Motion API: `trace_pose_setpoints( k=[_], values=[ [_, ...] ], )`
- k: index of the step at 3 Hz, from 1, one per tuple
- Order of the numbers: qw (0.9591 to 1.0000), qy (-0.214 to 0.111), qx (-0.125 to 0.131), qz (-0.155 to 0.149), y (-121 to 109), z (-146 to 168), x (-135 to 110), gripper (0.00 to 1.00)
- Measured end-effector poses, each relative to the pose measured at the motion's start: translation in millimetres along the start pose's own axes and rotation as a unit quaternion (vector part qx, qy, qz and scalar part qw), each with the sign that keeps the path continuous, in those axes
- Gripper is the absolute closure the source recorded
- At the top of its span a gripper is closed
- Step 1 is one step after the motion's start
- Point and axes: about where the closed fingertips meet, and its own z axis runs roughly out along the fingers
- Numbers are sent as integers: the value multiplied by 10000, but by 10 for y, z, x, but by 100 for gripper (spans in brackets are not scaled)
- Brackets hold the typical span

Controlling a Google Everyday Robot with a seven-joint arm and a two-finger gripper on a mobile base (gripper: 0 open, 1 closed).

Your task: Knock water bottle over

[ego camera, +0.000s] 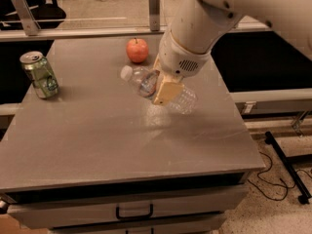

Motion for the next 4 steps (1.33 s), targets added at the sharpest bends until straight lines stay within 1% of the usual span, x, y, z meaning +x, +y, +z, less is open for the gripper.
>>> trace_pose_setpoints(
  k=[1,2,3,4],
  values=[
    [9983,582,32,9,-13,212,277,59],
    [9964,842,63,75,-43,368,418,35],
    [9960,880,87,85,-50,420,428,13],
    [9968,790,120,49,-29,395,362,0]
  ],
)
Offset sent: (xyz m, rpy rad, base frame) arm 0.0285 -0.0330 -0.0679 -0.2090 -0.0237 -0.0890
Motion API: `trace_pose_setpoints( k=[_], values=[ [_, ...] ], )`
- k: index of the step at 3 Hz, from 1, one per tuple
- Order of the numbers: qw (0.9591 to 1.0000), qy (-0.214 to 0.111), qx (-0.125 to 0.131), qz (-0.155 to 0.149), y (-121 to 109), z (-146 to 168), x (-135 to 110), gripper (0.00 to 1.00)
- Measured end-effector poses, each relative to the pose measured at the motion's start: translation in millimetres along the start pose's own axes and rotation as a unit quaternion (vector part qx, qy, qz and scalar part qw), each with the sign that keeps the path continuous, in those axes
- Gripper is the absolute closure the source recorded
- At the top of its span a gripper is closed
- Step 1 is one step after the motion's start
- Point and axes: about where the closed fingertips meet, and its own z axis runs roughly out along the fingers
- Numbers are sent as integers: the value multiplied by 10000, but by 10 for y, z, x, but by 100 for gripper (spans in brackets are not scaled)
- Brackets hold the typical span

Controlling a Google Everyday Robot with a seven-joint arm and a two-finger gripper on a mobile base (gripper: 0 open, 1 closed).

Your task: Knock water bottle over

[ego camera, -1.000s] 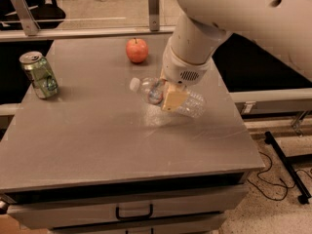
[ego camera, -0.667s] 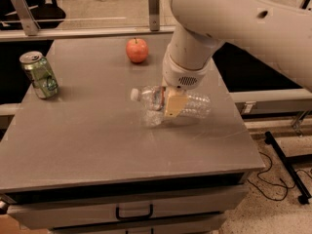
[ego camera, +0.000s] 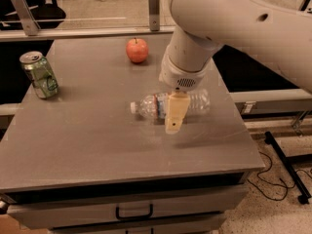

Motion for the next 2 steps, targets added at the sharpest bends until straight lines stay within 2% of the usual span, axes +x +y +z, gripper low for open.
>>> trace_pose_setpoints(
  k=[1,2],
  values=[
    [9999,-104,33,14,20,-67,-26,0],
    [9993,-308,25,202,14,-167,102,0]
  ],
)
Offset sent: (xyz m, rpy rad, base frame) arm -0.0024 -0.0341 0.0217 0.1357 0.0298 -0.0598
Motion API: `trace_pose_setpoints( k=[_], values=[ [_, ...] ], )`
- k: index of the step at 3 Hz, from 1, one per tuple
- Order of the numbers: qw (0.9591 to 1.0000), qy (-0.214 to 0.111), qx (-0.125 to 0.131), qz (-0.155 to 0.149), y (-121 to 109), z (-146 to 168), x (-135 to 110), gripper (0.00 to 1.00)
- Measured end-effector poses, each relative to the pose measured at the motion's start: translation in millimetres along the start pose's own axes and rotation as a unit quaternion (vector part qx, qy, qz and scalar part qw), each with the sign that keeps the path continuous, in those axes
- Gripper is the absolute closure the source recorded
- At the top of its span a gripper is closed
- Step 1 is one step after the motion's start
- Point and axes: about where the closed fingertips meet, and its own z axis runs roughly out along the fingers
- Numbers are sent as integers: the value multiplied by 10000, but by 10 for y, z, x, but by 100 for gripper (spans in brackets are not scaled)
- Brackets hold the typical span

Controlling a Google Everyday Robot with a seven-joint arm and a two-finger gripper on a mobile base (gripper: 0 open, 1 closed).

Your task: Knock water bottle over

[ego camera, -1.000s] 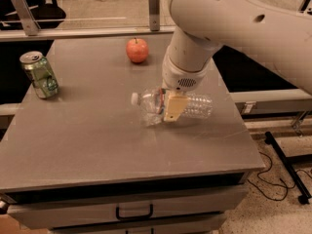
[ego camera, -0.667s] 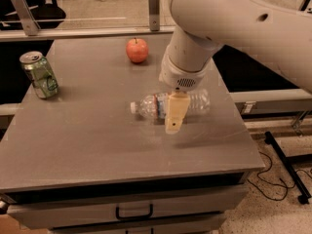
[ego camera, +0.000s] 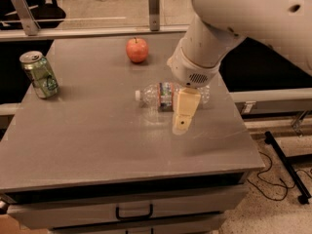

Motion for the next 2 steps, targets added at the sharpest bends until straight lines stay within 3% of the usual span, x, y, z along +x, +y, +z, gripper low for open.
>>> trace_pose_setpoints(
  k=[1,2],
  values=[
    [9982,-466,65,359,-139,-215,384,0],
    [9921,-1058,200,642,-288,-532,806,0]
  ],
)
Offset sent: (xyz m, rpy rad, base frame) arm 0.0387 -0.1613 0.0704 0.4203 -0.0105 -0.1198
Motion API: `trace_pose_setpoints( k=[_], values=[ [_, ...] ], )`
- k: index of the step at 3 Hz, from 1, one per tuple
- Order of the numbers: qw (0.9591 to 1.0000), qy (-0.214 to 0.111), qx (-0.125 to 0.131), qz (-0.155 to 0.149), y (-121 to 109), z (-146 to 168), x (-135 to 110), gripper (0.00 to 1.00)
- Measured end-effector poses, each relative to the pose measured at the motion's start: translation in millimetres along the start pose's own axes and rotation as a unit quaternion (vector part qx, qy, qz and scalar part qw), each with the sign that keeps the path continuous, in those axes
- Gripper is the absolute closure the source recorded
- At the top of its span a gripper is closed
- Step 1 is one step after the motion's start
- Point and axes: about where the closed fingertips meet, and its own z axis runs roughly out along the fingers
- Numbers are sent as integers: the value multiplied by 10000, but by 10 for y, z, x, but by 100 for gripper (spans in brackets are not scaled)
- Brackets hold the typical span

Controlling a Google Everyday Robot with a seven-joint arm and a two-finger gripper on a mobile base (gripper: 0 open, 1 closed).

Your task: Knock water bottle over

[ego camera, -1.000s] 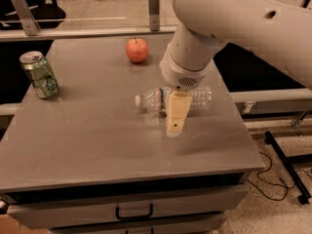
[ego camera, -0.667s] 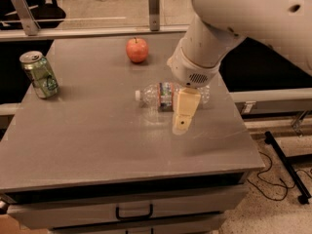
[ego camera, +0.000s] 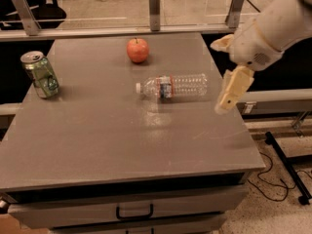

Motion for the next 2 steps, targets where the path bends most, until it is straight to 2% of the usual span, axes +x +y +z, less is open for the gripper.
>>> trace_pose_setpoints(
  k=[1,2],
  values=[
    [9979,-636,-6,116,-157,-343,253,0],
    [9966,-813,81,46,-242,-445,139,0]
  ],
)
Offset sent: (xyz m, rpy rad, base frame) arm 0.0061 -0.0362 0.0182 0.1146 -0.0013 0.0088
